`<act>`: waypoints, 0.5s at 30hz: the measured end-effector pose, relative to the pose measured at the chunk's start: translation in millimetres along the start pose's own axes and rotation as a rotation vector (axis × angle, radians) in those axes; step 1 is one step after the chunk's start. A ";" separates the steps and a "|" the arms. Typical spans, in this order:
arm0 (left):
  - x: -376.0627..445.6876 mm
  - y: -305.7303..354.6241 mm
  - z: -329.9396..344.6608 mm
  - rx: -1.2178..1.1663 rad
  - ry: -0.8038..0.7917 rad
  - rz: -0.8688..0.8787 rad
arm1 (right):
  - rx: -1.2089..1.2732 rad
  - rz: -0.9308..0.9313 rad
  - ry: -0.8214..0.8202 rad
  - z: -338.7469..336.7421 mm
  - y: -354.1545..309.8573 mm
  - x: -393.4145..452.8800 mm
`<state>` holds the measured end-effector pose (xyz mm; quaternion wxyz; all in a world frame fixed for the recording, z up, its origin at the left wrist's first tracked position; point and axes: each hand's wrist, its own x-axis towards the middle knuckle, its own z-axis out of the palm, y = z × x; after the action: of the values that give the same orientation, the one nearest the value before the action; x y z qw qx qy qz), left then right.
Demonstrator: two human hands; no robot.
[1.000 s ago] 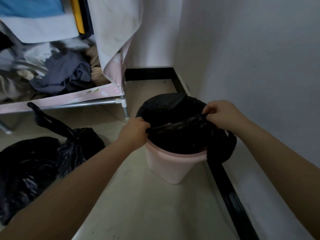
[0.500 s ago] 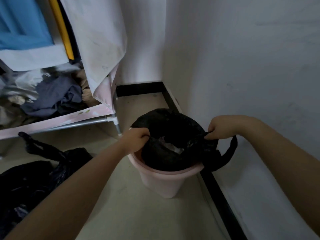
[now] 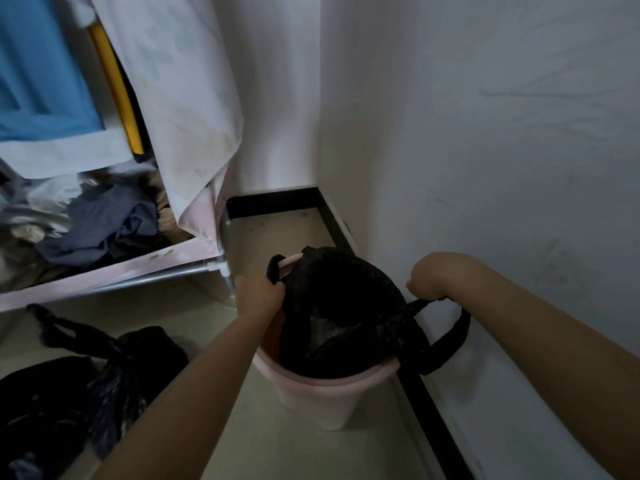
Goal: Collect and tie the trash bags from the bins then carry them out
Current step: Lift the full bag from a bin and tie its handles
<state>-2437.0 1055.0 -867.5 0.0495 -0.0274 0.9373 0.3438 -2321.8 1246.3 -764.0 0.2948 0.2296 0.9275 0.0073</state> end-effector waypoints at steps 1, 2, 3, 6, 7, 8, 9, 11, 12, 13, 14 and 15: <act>5.0 0.4 0.6 0.077 -0.017 -0.021 | 0.045 -0.036 0.009 3.4 1.3 0.4; 10.9 0.3 3.7 0.146 -0.023 -0.024 | 0.071 -0.075 0.005 6.8 3.0 0.5; 15.6 0.8 7.4 0.207 -0.041 -0.030 | 0.067 -0.108 -0.027 10.5 4.5 2.5; 30.1 3.4 19.4 0.298 -0.048 -0.033 | 0.080 -0.126 0.028 16.6 3.4 9.5; 32.9 5.8 21.0 0.289 -0.036 -0.035 | 0.090 -0.119 0.081 18.3 3.5 14.1; 36.4 8.7 21.2 0.273 -0.020 -0.031 | 0.137 -0.120 0.140 19.5 3.9 15.7; 38.5 12.2 20.9 0.257 -0.012 -0.020 | 0.162 -0.146 0.206 20.5 4.2 19.3; 42.0 21.8 20.4 0.184 -0.042 0.032 | 0.149 -0.167 0.340 19.3 6.2 22.1; 42.0 28.4 18.4 0.078 -0.072 0.056 | 0.150 -0.131 0.359 17.5 6.2 23.1; 40.2 36.5 15.6 -0.069 -0.105 0.057 | 0.159 -0.095 0.357 15.1 7.2 26.6; 38.4 45.4 11.6 -0.237 -0.136 0.028 | 0.213 -0.037 0.339 10.7 8.1 28.4; 37.3 54.4 6.1 -0.446 -0.167 -0.032 | 0.314 0.009 0.327 5.6 8.4 32.1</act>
<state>-2478.2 1099.8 -841.4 0.1250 -0.0242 0.8303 0.5426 -2338.3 1267.0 -784.9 0.1010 0.2725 0.9517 -0.0986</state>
